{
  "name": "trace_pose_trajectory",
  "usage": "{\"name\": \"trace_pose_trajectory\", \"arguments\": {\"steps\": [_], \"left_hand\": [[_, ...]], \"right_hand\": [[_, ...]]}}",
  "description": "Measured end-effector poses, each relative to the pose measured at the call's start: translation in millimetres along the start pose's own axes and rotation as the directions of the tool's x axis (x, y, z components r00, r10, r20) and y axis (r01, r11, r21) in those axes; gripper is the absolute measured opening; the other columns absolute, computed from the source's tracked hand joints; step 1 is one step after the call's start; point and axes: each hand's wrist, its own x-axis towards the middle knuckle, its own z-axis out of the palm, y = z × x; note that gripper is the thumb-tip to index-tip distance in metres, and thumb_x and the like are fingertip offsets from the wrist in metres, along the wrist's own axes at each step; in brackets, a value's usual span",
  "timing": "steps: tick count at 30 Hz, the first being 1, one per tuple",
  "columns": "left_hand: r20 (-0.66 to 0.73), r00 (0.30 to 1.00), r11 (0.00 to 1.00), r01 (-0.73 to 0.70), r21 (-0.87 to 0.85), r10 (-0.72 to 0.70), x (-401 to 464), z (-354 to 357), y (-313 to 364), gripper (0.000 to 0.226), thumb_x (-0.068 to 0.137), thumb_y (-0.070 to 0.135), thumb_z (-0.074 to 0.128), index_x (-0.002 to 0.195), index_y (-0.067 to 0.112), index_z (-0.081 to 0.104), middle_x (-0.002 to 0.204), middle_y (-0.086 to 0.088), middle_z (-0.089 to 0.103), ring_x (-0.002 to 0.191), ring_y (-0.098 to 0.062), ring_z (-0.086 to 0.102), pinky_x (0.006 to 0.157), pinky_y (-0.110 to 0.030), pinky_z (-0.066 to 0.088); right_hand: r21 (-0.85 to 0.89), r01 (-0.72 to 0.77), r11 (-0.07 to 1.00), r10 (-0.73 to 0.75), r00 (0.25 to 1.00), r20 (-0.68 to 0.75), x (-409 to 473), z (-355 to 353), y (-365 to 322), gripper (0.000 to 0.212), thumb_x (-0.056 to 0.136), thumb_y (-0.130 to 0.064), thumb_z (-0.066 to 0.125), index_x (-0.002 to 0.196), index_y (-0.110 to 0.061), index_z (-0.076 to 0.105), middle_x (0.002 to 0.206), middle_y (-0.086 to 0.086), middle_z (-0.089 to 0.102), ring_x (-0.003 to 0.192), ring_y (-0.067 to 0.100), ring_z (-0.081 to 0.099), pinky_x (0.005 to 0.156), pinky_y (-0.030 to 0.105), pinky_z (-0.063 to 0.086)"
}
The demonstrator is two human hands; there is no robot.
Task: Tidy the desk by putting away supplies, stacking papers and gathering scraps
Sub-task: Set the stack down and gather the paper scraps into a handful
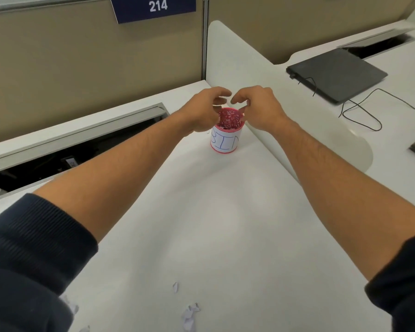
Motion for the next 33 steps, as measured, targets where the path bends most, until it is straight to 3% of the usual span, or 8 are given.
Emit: {"name": "trace_pose_trajectory", "arguments": {"steps": [3,7,11,15,18,24,29,33], "left_hand": [[-0.080,0.996,0.999,-0.042,0.011,0.042,-18,-5,-11,0.062,0.087,-0.017,0.051,0.141,0.013,0.045,0.141,-0.007,0.052,0.130,-0.018,0.050,0.107,-0.030,0.044],[-0.071,0.996,0.999,-0.047,-0.009,0.046,-44,-5,-23,0.053,0.090,-0.014,0.050,0.138,0.009,0.051,0.139,-0.006,0.056,0.131,-0.015,0.050,0.103,-0.017,0.039],[-0.076,0.997,0.998,-0.029,-0.060,0.025,-47,-1,-27,0.049,0.092,-0.010,0.050,0.136,0.011,0.054,0.140,-0.003,0.055,0.133,-0.013,0.047,0.105,-0.021,0.039],[-0.138,0.990,1.000,-0.010,0.026,0.014,-36,4,-39,0.043,0.093,-0.004,0.053,0.131,0.015,0.060,0.140,-0.002,0.056,0.134,-0.014,0.047,0.110,-0.030,0.039],[-0.202,0.979,0.991,0.054,0.125,-0.028,-29,11,-60,0.041,0.092,0.002,0.058,0.132,0.014,0.060,0.137,-0.002,0.058,0.131,-0.017,0.050,0.109,-0.031,0.039],[-0.211,0.976,0.941,0.113,0.319,-0.046,-2,29,-94,0.043,0.093,0.014,0.062,0.136,0.015,0.055,0.145,-0.004,0.050,0.137,-0.023,0.040,0.111,-0.031,0.029],[-0.183,0.983,0.877,0.101,0.469,-0.015,33,39,-103,0.046,0.096,0.019,0.057,0.141,0.015,0.049,0.147,-0.008,0.046,0.136,-0.029,0.040,0.111,-0.039,0.033],[-0.073,0.996,0.787,0.000,0.618,0.057,46,41,-109,0.026,0.093,0.020,0.055,0.113,0.016,0.071,0.121,-0.007,0.064,0.111,-0.035,0.055,0.089,-0.045,0.050]], "right_hand": [[0.067,0.019,0.998,-0.013,0.996,-0.089,-11,2,1,0.039,0.086,0.012,0.055,0.112,-0.014,0.068,0.113,0.006,0.066,0.099,0.022,0.065,0.088,0.037,0.056],[0.132,0.051,0.990,-0.021,0.975,-0.221,-32,9,-2,0.024,0.091,0.002,0.056,0.108,-0.009,0.069,0.104,0.006,0.070,0.086,0.013,0.058,0.081,0.019,0.046],[0.268,0.017,0.963,0.055,0.964,-0.259,-44,18,1,0.023,0.091,0.000,0.056,0.104,-0.010,0.072,0.101,0.003,0.071,0.089,0.012,0.062,0.084,0.020,0.050],[0.413,0.004,0.911,0.151,0.928,-0.341,-61,37,14,0.022,0.089,-0.001,0.056,0.104,-0.010,0.069,0.100,-0.001,0.071,0.088,0.008,0.061,0.084,0.020,0.049],[0.481,-0.079,0.873,0.228,0.938,-0.260,-79,66,31,0.026,0.089,-0.003,0.060,0.115,-0.007,0.064,0.110,0.003,0.068,0.099,0.015,0.063,0.090,0.028,0.051],[0.157,-0.102,0.982,0.118,0.988,-0.095,-100,117,60,0.045,0.096,-0.026,0.056,0.138,-0.008,0.051,0.140,0.010,0.054,0.131,0.026,0.046,0.110,0.032,0.030],[-0.037,-0.020,0.999,0.015,0.990,-0.138,-105,135,70,0.046,0.098,-0.030,0.052,0.136,-0.005,0.053,0.140,0.014,0.054,0.135,0.028,0.043,0.114,0.035,0.028],[-0.052,-0.004,0.999,-0.006,0.983,-0.185,-105,136,71,0.045,0.097,-0.031,0.053,0.132,-0.003,0.056,0.136,0.015,0.057,0.132,0.030,0.047,0.112,0.037,0.032]]}}
